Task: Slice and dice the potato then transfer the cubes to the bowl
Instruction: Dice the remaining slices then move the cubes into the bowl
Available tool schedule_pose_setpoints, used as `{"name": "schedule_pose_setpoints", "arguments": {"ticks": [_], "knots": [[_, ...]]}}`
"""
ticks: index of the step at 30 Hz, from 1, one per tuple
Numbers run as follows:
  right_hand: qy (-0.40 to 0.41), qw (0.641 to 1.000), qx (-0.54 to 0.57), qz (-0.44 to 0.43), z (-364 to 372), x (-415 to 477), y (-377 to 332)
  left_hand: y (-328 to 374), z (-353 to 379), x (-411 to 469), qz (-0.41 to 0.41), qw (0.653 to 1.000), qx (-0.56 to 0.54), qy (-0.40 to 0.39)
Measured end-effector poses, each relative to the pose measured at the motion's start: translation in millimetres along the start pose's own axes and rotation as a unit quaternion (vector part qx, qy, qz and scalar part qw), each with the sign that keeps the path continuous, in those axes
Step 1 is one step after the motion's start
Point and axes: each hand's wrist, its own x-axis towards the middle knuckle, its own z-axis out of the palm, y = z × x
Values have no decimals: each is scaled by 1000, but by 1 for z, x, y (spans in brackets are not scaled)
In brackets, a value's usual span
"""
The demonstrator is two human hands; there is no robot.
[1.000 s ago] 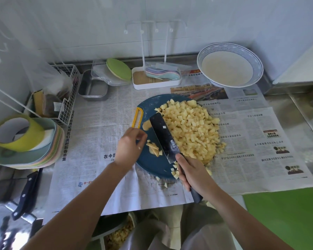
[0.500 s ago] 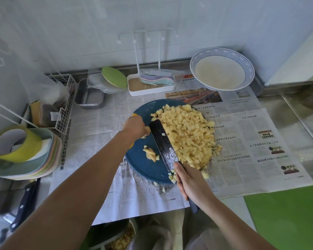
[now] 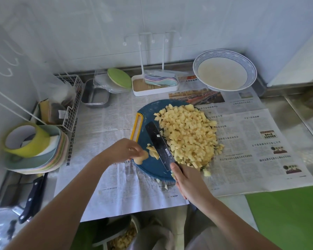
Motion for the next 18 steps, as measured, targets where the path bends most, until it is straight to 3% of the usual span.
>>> {"name": "schedule_pose_setpoints", "arguments": {"ticks": [3, 9, 11, 14, 18], "knots": [[-10, 1000, -11, 5, 6, -1, 4, -5, 12, -1, 45, 998, 47, 27], [2, 997, -81, -9, 13, -9, 5, -14, 28, -1, 30, 994, -3, 107], [1, 996, -85, -13, 15, -9, 5, -16, 30, -2, -19, 989, -82, 125], [0, 997, -83, -11, 16, -10, 4, -22, 35, -5, -121, 941, -274, 156], [-14, 993, -114, -2, 17, -10, -1, -23, 47, -11, -166, 909, -332, 190]]}}
